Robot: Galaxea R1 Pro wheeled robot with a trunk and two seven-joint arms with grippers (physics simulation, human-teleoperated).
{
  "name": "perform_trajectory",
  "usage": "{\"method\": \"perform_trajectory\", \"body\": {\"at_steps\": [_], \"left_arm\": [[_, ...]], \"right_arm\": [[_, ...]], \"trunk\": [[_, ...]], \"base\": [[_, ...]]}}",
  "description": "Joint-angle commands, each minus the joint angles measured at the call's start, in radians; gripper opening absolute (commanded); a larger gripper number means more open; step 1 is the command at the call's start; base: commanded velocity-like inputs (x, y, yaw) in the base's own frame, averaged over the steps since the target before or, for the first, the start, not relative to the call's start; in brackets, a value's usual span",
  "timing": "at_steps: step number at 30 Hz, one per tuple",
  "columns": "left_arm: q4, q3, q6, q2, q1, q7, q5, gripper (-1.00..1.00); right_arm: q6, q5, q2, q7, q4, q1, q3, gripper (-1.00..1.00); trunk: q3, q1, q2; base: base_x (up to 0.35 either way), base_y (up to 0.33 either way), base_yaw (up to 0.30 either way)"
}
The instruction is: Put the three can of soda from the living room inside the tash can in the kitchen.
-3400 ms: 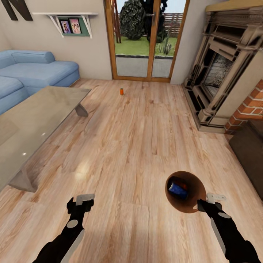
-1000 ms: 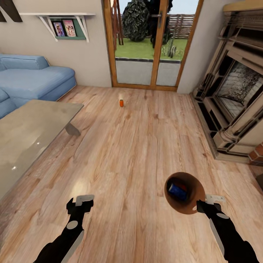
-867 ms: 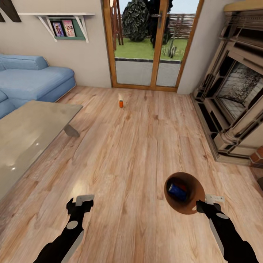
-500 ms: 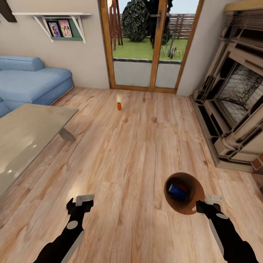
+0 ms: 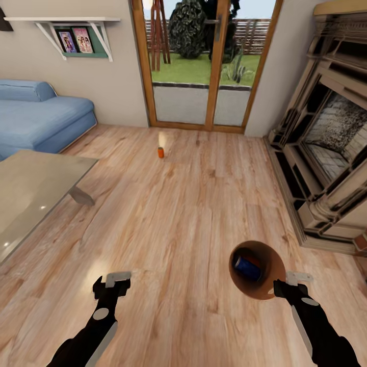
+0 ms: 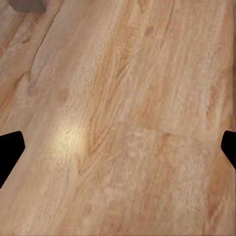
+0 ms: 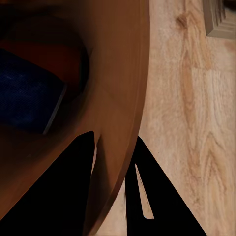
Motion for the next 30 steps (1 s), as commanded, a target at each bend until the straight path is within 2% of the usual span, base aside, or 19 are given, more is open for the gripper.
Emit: {"method": "perform_trajectory", "body": {"at_steps": [1, 10, 13, 19, 30], "left_arm": [[0.000, 0.000, 0.000, 0.000, 0.000, 0.000, 0.000, 1.00], [0.004, 0.000, 0.000, 0.000, 0.000, -0.001, 0.000, 1.00], [0.033, 0.000, -0.001, 0.000, 0.000, -0.001, 0.002, 1.00], [0.096, 0.000, -0.002, 0.000, 0.000, -0.002, 0.008, 1.00], [0.104, 0.000, -0.002, 0.000, 0.000, -0.001, 0.008, 1.00]], "right_arm": [[0.000, -0.002, 0.000, 0.004, -0.001, -0.001, 0.000, -1.00], [0.001, -0.003, 0.000, 0.004, 0.001, 0.000, 0.002, -1.00], [0.001, -0.003, 0.000, 0.004, 0.002, 0.001, 0.003, -1.00], [0.000, -0.003, 0.000, 0.004, 0.003, 0.001, 0.004, -1.00], [0.000, -0.002, 0.003, 0.004, 0.003, 0.001, 0.004, -1.00]], "trunk": [[0.000, 0.000, 0.000], [0.000, 0.000, 0.000], [0.000, 0.000, 0.000], [0.000, 0.000, 0.000], [0.000, 0.000, 0.000]], "base": [[0.291, -0.184, 0.000], [0.307, -0.097, 0.000], [0.320, 0.028, 0.000], [0.305, 0.130, 0.000], [0.292, 0.184, 0.000]]}}
